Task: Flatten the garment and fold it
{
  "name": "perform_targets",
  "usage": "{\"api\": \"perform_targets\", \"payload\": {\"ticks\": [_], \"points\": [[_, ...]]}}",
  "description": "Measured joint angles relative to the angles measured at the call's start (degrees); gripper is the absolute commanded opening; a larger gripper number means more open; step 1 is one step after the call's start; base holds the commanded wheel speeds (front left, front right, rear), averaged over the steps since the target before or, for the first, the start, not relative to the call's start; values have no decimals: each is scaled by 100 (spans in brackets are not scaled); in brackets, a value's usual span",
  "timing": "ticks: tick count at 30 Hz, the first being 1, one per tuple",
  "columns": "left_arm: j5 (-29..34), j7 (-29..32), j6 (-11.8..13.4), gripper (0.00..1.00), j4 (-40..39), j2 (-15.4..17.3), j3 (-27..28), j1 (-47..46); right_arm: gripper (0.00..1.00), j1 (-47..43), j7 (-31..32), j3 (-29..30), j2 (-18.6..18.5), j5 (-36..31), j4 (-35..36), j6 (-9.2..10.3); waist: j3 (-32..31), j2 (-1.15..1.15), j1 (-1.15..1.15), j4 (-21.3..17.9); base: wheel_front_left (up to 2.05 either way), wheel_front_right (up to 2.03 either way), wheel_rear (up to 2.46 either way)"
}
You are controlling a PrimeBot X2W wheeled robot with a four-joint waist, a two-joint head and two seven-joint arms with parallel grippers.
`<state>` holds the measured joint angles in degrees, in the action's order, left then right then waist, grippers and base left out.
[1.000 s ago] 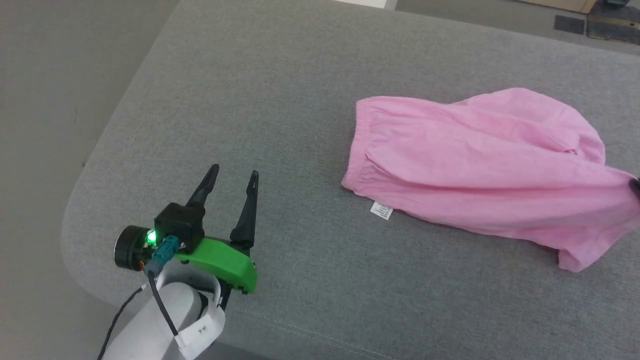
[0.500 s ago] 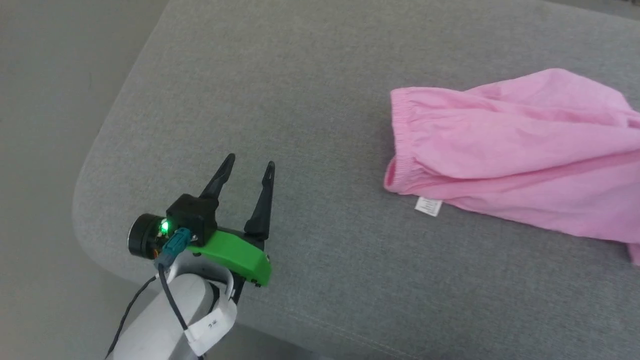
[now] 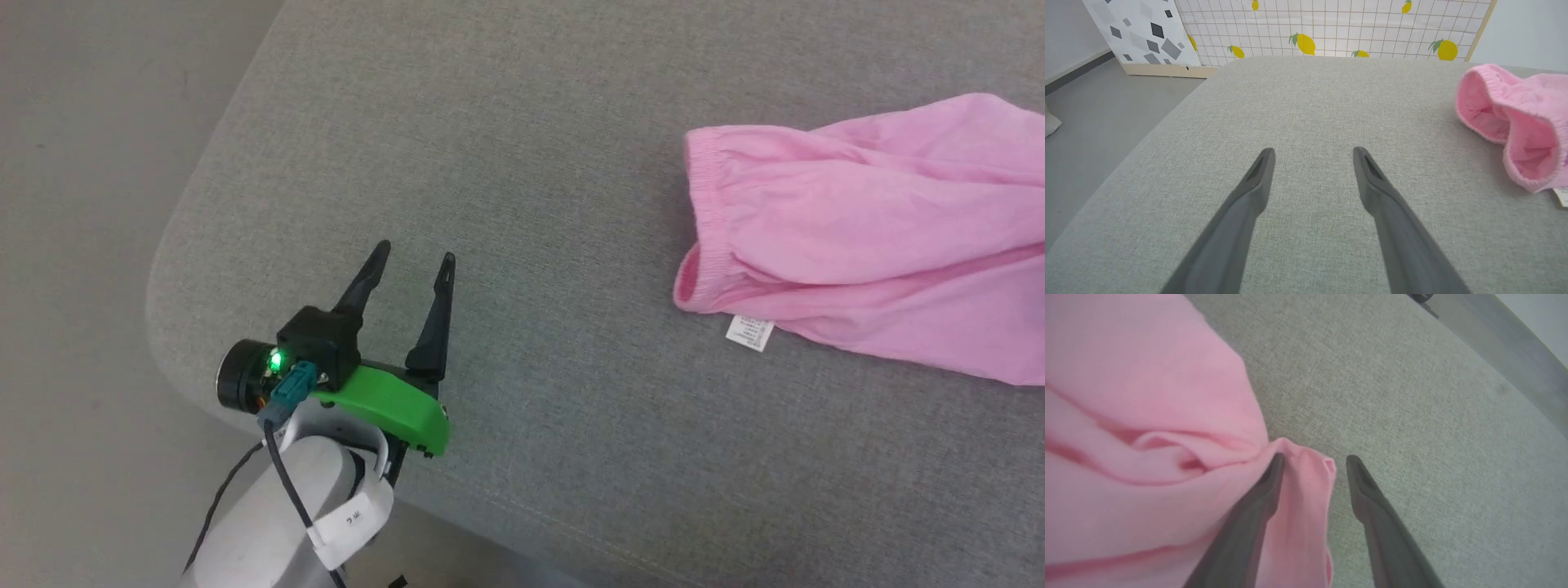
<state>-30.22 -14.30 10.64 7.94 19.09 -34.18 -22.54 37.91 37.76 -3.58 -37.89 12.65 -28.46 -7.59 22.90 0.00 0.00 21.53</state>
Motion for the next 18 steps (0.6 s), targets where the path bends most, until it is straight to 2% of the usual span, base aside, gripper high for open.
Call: {"api": "perform_targets", "payload": {"ticks": [4,10,18], "points": [[-7,-10,-3,100,11,10,64,-19,100,115,-745,-175,98,160,-129,0,-92,0,0,-121,0,0,0],[-80,-15,1,100,16,119,223,-17,100,138,-2009,-448,155,508,66,0,-352,0,0,-409,0,0,0],[-269,-14,40,100,-10,291,449,31,100,-544,-3561,-236,403,810,699,0,-759,0,0,-897,0,0,0]]}}
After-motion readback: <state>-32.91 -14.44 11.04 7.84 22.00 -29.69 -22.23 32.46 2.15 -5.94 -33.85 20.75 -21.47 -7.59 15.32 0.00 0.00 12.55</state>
